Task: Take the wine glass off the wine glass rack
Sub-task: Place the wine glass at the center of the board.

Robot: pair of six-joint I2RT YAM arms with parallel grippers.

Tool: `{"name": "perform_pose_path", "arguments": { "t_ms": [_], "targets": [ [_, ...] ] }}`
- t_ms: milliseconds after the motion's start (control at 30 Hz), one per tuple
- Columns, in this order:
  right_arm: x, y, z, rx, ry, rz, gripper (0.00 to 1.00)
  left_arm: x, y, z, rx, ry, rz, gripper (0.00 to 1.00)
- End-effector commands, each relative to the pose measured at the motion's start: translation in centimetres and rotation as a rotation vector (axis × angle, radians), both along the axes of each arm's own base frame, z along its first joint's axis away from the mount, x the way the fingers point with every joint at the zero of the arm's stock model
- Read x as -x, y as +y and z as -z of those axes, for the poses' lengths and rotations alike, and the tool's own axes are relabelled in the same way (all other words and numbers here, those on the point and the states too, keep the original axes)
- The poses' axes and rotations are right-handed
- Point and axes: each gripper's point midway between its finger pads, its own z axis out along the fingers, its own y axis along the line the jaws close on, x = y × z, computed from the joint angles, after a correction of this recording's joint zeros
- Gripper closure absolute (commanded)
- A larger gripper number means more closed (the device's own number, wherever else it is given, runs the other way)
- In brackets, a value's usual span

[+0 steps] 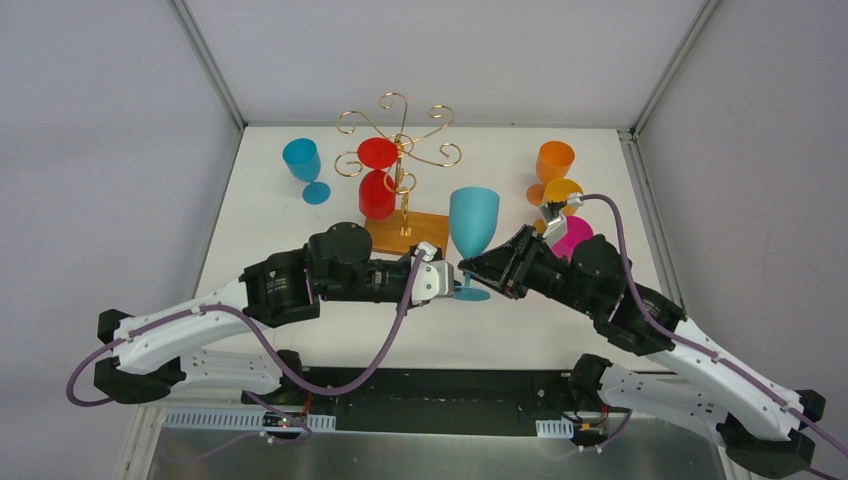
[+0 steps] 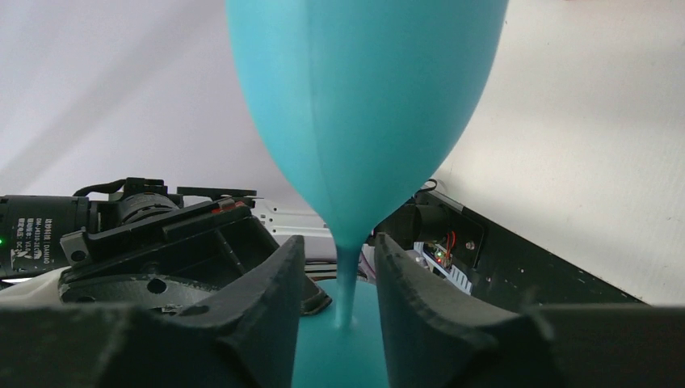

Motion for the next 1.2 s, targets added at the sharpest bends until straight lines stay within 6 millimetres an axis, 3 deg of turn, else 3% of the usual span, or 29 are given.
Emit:
{"name": "perform_pose_path", "arguments": {
  "t_ms": [0,233,300,467,700,933,1167],
  "targets": [
    [-0.4,0.4,-1.5,-0.068,-0.015,0.010,0.66,0.6,0.1,-2.7,0.121,-0.017,0.009,1.00],
    [-0.5,1.0,-1.1,-0.066,-0.004,-0.006,0.86,0.4,-0.1,-2.1,0.132,0.004,-0.008,1.00],
    [-0.5,1.0,-1.1,-0.065,-0.006,-0.007,1.00,0.4,-0.1,-1.8,0.134,0.012,-0.008,1.00],
    [-0.4,0.8,-0.9,-0.060,-0.020,-0.008,1.00,0.5,-0.2,-0.8,0.122,0.051,-0.016,1.00],
    [-0.2,-0.1,-0.6,-0.035,-0.084,-0.004,1.00,1.1,0.6,0.0,0.132,0.134,-0.036,0.52],
    [-0.5,-2.8,1.1,0.101,-0.228,0.045,1.00,1.2,0.8,0.7,0.143,0.237,-0.074,0.34],
    [-1.0,-4.6,4.9,0.347,-0.436,0.002,1.00,0.4,1.1,1.0,0.201,0.316,-0.162,0.20]
  ]
}}
